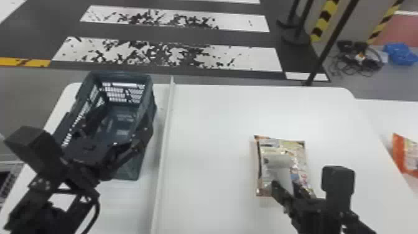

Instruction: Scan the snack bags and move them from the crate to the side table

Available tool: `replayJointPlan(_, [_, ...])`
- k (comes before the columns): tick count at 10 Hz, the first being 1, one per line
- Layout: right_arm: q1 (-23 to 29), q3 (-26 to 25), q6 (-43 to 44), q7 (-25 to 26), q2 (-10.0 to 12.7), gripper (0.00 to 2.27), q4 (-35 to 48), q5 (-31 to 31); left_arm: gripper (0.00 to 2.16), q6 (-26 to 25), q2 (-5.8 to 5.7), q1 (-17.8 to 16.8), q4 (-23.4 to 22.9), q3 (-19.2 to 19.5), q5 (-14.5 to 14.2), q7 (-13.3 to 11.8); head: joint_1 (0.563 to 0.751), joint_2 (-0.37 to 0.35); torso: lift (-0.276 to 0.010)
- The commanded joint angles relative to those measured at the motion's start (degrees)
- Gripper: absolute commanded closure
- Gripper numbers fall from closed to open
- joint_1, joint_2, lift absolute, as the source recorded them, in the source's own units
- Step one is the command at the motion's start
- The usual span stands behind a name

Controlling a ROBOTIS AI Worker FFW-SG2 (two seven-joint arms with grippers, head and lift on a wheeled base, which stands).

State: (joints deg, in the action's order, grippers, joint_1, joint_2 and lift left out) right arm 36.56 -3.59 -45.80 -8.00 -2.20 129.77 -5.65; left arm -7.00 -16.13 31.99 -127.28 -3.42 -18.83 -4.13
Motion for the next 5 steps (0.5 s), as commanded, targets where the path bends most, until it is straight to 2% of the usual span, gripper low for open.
replayJointPlan(1, [-0.35, 0.43, 0.13, 0.01, 0.09, 2.23, -0.31, 0.03, 0.07, 0.0, -0.05, 0.0, -0.07, 0.0, -0.06, 0.0, 0.695, -0.063, -0.087])
replayJointPlan(3, [0.01, 0.07, -0.04, -0.08, -0.17, 2.23, 0.66, -0.5, 0.07, 0.0, -0.05, 0.0, -0.07, 0.17, -0.06, 0.0, 0.695, -0.057, -0.087])
replayJointPlan(5, [0.53, -5.82, -0.04, -0.61, -1.14, 2.23, 2.68, -6.13, 0.07, 0.0, -0.05, 0.0, -0.16, 0.08, 0.02, 0.09, 0.695, -0.066, -0.087])
